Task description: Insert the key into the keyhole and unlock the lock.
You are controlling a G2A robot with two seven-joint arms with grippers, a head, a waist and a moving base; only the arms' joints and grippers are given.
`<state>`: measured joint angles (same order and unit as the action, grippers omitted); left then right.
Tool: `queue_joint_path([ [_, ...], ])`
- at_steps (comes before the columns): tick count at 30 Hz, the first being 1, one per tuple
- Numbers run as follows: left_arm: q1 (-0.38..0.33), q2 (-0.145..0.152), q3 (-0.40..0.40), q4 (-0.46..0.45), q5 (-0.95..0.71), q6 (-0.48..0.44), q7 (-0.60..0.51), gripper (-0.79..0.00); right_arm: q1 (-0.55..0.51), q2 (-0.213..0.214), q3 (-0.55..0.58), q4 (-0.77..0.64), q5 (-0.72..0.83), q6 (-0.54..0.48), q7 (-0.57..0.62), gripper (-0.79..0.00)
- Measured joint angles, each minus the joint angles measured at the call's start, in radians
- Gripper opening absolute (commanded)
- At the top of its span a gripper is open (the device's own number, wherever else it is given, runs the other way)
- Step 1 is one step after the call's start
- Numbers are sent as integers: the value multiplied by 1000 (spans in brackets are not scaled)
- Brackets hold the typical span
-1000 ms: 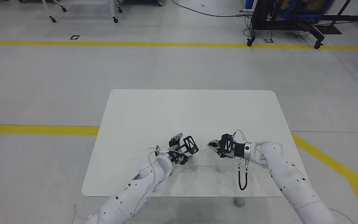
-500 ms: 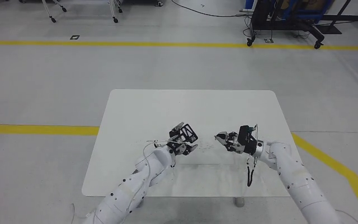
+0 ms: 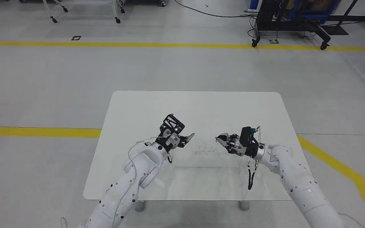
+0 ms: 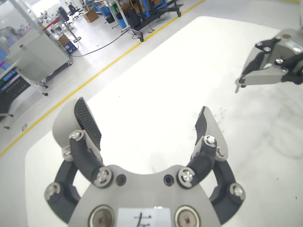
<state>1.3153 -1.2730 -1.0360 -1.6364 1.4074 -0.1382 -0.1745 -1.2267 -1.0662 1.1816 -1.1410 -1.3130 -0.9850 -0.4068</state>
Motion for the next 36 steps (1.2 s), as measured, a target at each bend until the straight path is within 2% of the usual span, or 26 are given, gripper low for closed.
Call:
queue_joint_path([
  [5, 43, 13, -150, 5, -283, -102, 47, 0, 51, -23, -32, 14, 283, 9, 181, -785],
  [9, 53, 19, -220, 31, -421, -148, 61, 0, 72, -31, -49, -11, 448, 36, 314, -785],
  [17, 49, 18, -213, 24, -406, -145, 58, 0, 71, -31, -49, -11, 438, 36, 305, -785],
  [21, 39, 13, -188, 35, -513, -212, 22, 0, 53, -38, -69, -16, 493, 8, 297, -785],
  [25, 24, 9, -164, 70, -702, -321, -63, 0, 51, -54, -127, -4, 706, -29, 336, -785],
  [29, -13, 6, -144, 120, -986, -427, -206, 0, 73, -66, -206, -3, 1007, -27, 453, -785],
  [33, -43, 6, -138, 170, -1239, -461, -324, -9, 97, -64, -243, -13, 1271, -27, 586, -785],
  [36, -53, 6, -130, 190, -1355, -458, -373, -157, 105, -61, -253, -20, 1447, -27, 689, -785],
])
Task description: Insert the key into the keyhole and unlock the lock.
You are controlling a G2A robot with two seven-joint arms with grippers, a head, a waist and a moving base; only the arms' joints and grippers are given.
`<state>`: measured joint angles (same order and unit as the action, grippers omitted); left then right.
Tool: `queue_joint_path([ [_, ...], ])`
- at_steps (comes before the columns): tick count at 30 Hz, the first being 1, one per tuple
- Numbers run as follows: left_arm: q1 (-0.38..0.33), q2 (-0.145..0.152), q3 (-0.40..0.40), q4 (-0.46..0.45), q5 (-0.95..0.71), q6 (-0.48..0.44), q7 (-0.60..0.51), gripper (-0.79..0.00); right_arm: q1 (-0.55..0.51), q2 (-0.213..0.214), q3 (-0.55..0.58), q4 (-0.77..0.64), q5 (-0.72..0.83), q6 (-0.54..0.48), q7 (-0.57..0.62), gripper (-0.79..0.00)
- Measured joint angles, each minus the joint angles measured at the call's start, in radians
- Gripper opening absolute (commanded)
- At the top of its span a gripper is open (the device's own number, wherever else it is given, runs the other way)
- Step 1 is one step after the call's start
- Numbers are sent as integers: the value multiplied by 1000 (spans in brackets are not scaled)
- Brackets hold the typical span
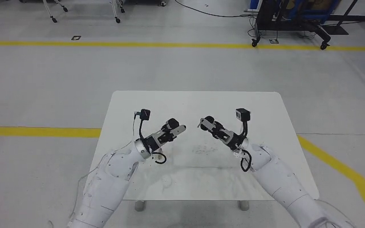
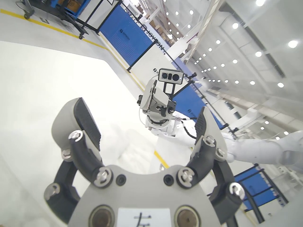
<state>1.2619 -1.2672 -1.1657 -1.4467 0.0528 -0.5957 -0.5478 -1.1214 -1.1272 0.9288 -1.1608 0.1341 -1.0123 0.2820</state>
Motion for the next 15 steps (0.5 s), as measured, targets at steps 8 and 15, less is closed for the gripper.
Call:
queue_joint_path([
  [8, -30, 0, 19, 27, 12, -2, -12, -419, 36, -14, -38, 74, 337, 0, 266, -785],
  [15, -26, 0, 33, 17, 84, -8, 33, -425, 83, -46, -82, 171, 453, 0, 380, -785],
])
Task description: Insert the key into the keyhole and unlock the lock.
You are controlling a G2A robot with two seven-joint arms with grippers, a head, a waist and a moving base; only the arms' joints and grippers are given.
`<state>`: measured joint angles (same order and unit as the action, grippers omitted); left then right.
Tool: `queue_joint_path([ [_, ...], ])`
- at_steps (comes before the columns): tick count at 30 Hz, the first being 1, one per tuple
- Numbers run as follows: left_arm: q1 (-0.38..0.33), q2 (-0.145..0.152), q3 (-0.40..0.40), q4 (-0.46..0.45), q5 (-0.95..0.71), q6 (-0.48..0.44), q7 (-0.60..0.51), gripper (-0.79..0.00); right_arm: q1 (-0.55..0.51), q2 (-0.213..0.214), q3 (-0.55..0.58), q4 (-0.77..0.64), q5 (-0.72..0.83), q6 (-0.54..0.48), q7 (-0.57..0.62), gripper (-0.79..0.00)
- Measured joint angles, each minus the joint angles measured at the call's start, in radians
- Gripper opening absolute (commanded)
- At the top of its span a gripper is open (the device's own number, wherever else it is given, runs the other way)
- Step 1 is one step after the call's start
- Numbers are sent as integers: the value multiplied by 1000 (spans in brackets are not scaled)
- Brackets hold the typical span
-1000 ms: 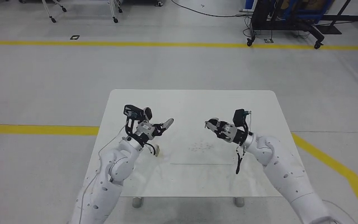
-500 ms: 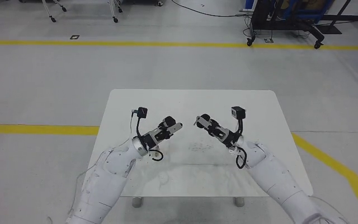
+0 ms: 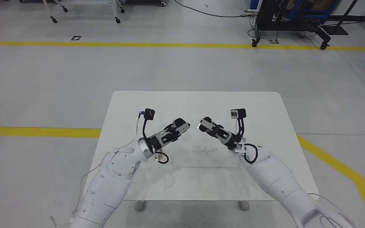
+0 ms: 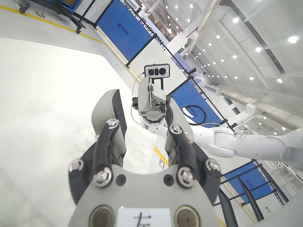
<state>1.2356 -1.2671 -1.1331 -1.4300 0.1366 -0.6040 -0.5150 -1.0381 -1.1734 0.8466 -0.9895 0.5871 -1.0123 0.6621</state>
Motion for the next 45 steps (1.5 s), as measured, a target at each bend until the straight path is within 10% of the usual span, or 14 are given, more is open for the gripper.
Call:
queue_joint_path([
  [45, -22, -2, 66, 24, -13, 69, 15, -785, 25, -97, 59, 113, -32, 0, 146, -785],
])
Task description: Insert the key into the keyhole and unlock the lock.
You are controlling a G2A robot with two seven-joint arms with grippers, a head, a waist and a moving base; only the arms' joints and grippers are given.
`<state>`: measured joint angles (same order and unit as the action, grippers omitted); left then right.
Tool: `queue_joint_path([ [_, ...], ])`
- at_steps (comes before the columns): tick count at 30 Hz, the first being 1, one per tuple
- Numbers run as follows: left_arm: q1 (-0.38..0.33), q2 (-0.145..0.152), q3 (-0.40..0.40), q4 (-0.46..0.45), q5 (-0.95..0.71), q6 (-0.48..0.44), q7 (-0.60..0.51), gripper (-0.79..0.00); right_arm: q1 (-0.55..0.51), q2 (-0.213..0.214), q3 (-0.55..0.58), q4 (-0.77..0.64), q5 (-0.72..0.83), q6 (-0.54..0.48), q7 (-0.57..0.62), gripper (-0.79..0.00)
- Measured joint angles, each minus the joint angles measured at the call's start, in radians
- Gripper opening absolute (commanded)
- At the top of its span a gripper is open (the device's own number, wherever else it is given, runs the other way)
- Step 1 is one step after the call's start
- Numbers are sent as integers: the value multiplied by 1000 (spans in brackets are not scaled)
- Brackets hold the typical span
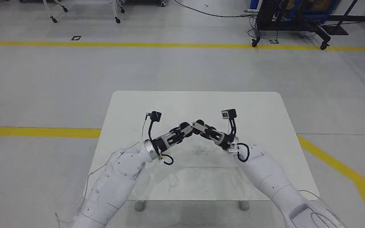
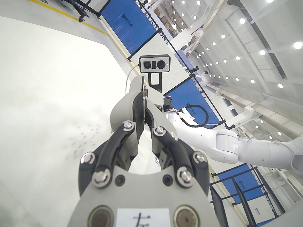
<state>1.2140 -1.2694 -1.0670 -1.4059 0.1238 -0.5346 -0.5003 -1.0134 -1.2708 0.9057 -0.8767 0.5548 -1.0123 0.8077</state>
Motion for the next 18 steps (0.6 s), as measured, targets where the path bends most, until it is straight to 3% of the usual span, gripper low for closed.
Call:
queue_joint_path([
  [2, 1, 1, -1, -3, 5, 1, 1, -785, -3, -1, 5, -2, -4, 0, 0, -757],
  [4, 2, 1, -1, -5, 10, 1, 1, -785, -7, -1, 11, -5, -5, 0, 0, 0],
  [18, -3, 6, -7, -5, 25, -12, -10, -785, -15, 0, 24, -12, -5, 0, 0, 0],
])
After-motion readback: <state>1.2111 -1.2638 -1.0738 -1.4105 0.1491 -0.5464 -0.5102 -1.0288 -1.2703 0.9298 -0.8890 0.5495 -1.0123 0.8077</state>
